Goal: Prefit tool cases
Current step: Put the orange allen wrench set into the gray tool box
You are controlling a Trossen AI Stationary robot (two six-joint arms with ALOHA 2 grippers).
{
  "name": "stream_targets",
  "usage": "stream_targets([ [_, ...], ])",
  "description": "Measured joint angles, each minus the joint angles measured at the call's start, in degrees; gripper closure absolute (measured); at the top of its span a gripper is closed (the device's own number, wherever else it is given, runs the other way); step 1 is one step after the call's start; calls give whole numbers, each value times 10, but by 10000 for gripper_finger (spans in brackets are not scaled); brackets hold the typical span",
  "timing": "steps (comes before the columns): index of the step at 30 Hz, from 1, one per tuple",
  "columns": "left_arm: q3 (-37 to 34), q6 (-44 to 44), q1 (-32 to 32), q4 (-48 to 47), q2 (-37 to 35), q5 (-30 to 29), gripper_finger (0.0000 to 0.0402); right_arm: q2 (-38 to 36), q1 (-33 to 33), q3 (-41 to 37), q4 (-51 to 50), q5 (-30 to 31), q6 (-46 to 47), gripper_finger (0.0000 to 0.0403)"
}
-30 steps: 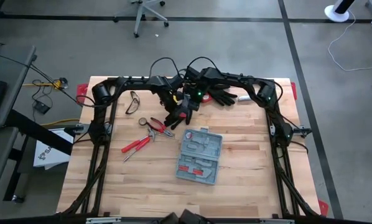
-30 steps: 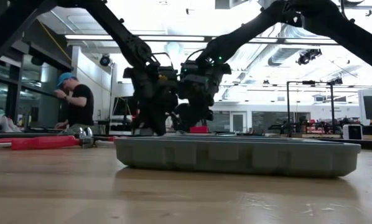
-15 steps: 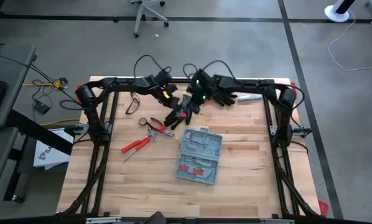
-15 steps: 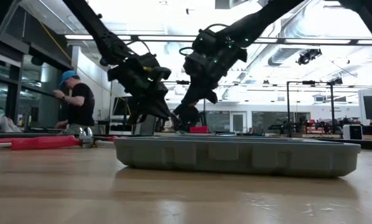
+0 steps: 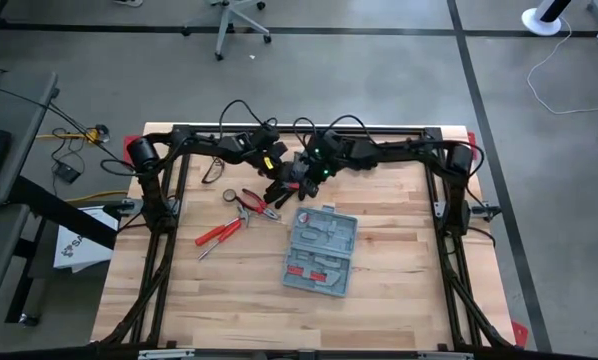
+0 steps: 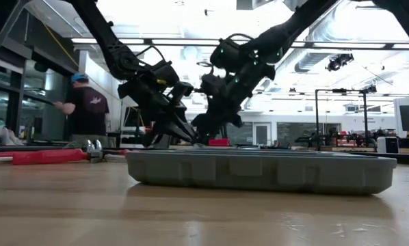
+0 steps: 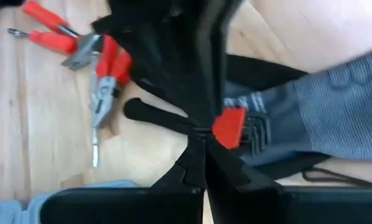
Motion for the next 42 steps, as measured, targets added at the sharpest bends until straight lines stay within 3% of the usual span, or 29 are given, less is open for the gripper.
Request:
stream_targets([
  [4, 0, 0, -1, 1, 0, -7, 355, 26, -9, 0, -16, -29, 21, 403],
  [20, 0, 0, -2, -25, 0, -37, 355, 37, -9, 0, 8, -35, 26, 403],
  [26, 0, -6, -3, -25, 0, -38, 354, 70, -11, 0, 22, -65, 73, 403],
  [42, 0, -4, -8, -26, -1, -50, 316, 62, -15, 45, 12, -57, 63, 403],
])
